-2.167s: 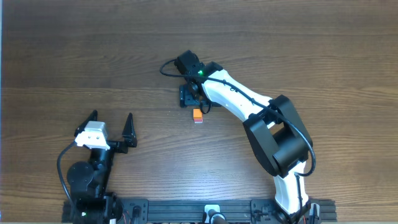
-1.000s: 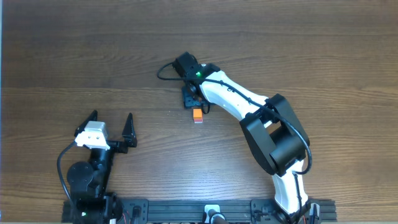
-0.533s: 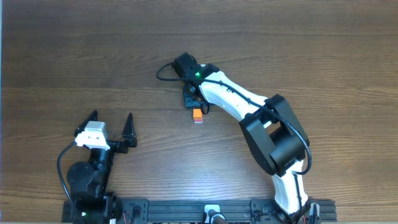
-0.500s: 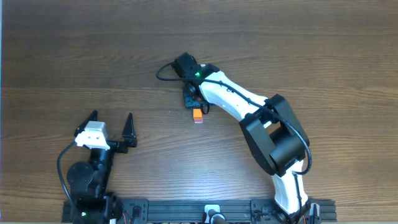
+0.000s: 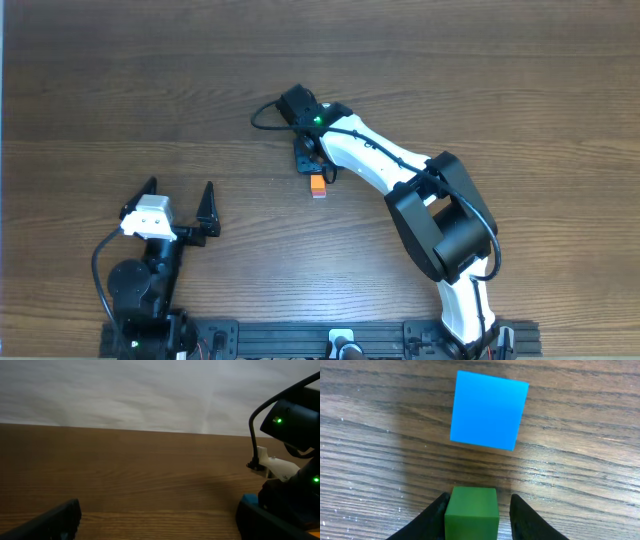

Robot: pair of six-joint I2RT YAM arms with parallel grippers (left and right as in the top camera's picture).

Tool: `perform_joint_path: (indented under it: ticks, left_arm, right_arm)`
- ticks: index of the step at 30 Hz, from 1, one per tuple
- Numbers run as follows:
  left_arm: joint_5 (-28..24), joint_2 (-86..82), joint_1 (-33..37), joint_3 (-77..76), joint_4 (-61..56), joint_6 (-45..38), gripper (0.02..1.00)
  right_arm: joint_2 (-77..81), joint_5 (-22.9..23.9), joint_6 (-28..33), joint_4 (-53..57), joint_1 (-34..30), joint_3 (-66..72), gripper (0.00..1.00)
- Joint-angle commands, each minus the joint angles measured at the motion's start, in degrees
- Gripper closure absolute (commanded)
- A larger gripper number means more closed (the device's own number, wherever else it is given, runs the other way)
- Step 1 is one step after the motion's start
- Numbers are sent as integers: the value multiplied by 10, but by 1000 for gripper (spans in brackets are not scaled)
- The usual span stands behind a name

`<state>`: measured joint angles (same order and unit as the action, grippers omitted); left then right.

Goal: Stack Cubes

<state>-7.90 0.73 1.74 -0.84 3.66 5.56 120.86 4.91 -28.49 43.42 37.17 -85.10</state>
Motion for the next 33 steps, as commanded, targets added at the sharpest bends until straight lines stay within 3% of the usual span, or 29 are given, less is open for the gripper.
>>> perform_joint_path:
  ticks: [1,22,33]
  left_arm:
    - [1,-4,3,5,0,-7,18]
    - [1,-4,3,5,0,-7,18]
    - [1,-4,3,5,0,-7,18]
  right_arm:
    - [7,-8,-2,0,4,-3,623]
    - [7,-12,-49,1,4,-12,625]
    - [7,-15,-49,0,4,-13,717]
